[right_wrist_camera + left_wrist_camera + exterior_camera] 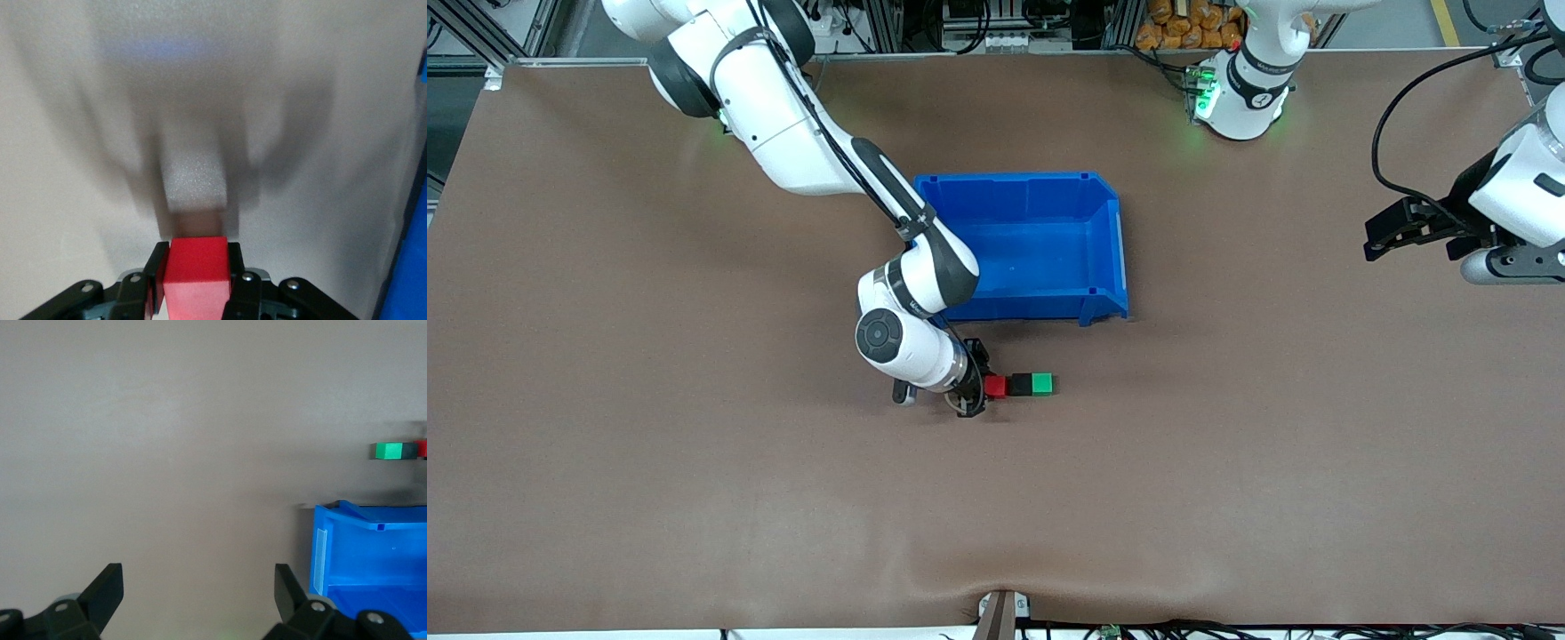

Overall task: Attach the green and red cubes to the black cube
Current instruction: 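Lower and press the red cube against the black cube's free side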

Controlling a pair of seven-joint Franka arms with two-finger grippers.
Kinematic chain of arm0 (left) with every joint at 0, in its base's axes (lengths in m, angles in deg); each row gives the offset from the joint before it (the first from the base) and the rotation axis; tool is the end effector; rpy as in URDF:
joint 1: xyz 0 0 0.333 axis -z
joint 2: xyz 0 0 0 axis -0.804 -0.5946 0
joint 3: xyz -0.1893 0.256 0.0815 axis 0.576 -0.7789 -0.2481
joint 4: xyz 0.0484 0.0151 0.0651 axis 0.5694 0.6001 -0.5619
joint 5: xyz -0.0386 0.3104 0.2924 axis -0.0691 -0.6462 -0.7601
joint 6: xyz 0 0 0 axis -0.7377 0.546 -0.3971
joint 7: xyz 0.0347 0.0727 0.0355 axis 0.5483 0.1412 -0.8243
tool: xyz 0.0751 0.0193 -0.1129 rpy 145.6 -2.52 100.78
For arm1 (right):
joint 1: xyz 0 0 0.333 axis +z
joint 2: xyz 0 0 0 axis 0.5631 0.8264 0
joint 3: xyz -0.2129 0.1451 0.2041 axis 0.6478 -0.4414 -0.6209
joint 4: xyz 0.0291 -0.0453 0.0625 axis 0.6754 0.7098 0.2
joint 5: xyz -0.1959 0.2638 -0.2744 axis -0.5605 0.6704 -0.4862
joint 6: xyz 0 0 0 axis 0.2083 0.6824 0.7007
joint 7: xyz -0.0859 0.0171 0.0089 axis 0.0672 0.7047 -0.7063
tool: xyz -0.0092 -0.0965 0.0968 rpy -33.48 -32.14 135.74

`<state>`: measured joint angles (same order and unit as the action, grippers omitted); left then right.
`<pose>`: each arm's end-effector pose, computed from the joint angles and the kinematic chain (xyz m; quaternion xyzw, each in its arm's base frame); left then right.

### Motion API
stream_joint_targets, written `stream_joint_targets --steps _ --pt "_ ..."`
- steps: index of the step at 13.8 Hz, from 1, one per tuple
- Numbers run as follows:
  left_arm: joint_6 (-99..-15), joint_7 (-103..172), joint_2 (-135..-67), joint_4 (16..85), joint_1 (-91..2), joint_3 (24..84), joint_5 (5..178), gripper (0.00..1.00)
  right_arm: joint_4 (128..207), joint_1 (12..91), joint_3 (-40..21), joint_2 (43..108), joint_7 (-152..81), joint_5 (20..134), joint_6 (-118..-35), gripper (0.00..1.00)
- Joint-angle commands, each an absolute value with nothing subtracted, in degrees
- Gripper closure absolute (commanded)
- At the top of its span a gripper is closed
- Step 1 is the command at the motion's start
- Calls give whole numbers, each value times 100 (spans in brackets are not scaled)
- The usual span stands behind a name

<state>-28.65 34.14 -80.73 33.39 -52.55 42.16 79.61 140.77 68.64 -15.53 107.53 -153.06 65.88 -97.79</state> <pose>0.6141 -0.0724 0.6169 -0.9997 0.0059 -0.0118 0.0186 0.6582 0.4757 0.1390 -0.6615 0.7263 0.1424 0.1214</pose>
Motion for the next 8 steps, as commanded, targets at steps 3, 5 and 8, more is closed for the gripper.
stream_joint_targets --steps 3,5,8 --pt "-2842 3345 -8047 3331 -5255 4240 7932 0 13895 6969 -1514 10901 -15425 6680 -9873 100" --pt "-2833 3345 -8047 3331 -5255 4240 7932 0 13825 6978 -1514 10945 -15469 6671 -9865 100" --pt "-2833 3345 -8047 3331 -5255 4240 7923 0 13816 6996 -1514 10954 -15469 6679 -9864 100"
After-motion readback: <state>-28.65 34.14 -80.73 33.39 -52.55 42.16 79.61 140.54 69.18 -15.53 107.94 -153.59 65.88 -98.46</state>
